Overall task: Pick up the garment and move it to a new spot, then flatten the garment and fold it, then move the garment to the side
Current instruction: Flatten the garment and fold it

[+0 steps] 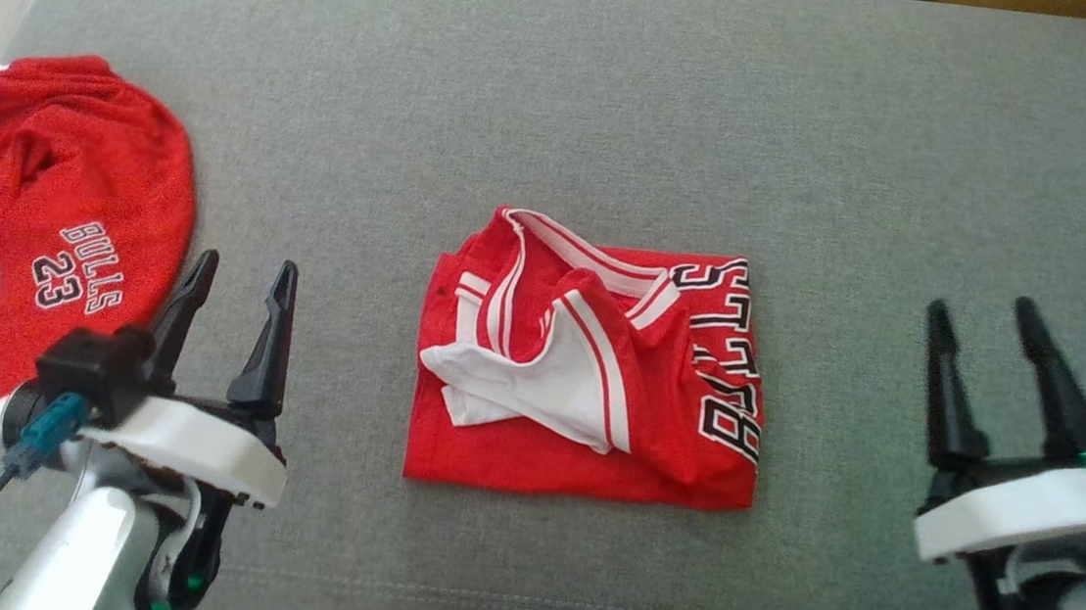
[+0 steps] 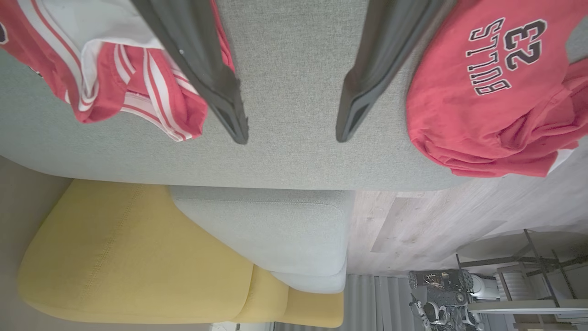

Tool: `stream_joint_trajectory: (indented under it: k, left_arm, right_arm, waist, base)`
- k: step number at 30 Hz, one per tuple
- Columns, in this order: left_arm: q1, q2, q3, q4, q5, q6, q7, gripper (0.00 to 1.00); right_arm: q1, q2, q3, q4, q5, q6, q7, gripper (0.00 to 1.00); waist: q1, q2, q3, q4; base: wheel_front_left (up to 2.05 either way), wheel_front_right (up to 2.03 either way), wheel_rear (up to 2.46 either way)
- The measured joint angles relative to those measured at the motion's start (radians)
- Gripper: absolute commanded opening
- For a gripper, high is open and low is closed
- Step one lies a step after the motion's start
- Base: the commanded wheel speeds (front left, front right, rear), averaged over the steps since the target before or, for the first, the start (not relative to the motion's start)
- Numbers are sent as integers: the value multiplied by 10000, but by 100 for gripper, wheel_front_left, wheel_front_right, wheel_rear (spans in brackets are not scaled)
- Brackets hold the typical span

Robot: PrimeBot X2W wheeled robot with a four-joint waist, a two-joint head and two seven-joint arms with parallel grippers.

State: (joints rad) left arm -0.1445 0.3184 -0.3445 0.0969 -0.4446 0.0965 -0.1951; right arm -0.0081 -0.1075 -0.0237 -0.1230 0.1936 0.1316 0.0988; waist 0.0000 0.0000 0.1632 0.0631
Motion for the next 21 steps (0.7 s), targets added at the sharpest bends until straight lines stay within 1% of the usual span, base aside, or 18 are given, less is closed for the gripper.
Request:
stream_joint_trajectory:
  k: [4,5,6,7,16,21]
  left_arm:
    - [-12,-2,-50,0,-2,-8,0,100]
    - [-12,-2,-50,0,-2,-8,0,100]
    - [-16,-4,-61,0,-2,-8,0,100]
    - [-27,-6,-77,0,-2,-8,-2,100]
    - [-334,-88,-182,138,-73,-125,-148,100]
    - [-494,-192,-238,343,-75,-190,-280,100]
  right_arm:
    - [-90,2,625,426,86,0,0,100]
    - [-90,2,625,426,86,0,0,100]
    - [-158,6,857,604,119,0,0,59]
    - [-257,19,1072,794,159,0,-2,0]
    - [-1388,142,3014,2920,453,0,-171,0]
    - [-2095,224,3879,4276,577,0,-360,0]
  waist:
    - [0,0,108,149]
    - [0,0,108,149]
    - [0,0,140,201]
    - [0,0,172,253]
    - [0,0,533,781]
    - [1,0,699,1037]
  base:
    - [0,0,0]
    - [0,0,0]
    - [0,0,0]
    - [0,0,0]
    - [0,0,0]
    - [0,0,0]
